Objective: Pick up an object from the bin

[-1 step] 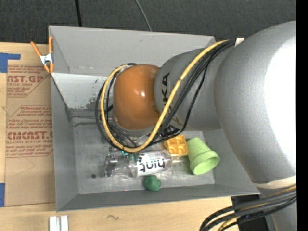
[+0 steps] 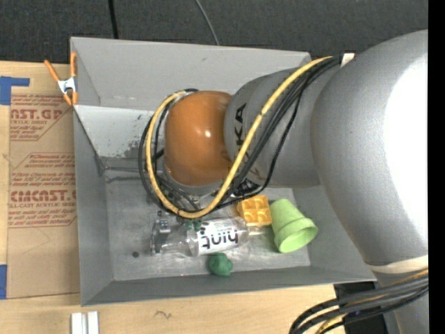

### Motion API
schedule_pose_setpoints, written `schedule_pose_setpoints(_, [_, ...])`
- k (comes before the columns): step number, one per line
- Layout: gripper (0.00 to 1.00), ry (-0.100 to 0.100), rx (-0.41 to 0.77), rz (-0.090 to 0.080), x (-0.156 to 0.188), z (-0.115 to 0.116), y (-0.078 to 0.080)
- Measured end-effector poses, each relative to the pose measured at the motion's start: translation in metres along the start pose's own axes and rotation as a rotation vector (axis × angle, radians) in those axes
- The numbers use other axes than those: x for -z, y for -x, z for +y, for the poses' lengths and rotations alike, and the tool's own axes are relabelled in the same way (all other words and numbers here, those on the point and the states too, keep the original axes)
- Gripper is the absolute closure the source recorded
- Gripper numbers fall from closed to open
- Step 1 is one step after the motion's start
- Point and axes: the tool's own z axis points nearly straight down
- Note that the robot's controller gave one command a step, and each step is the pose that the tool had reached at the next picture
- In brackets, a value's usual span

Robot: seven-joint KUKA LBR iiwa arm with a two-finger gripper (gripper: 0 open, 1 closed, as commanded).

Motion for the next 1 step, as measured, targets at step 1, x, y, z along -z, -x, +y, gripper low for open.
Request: schedule_pose_setpoints(1, [0.0,0.001,0.24,-0.007,-0.0398,-0.0129,-0.0142])
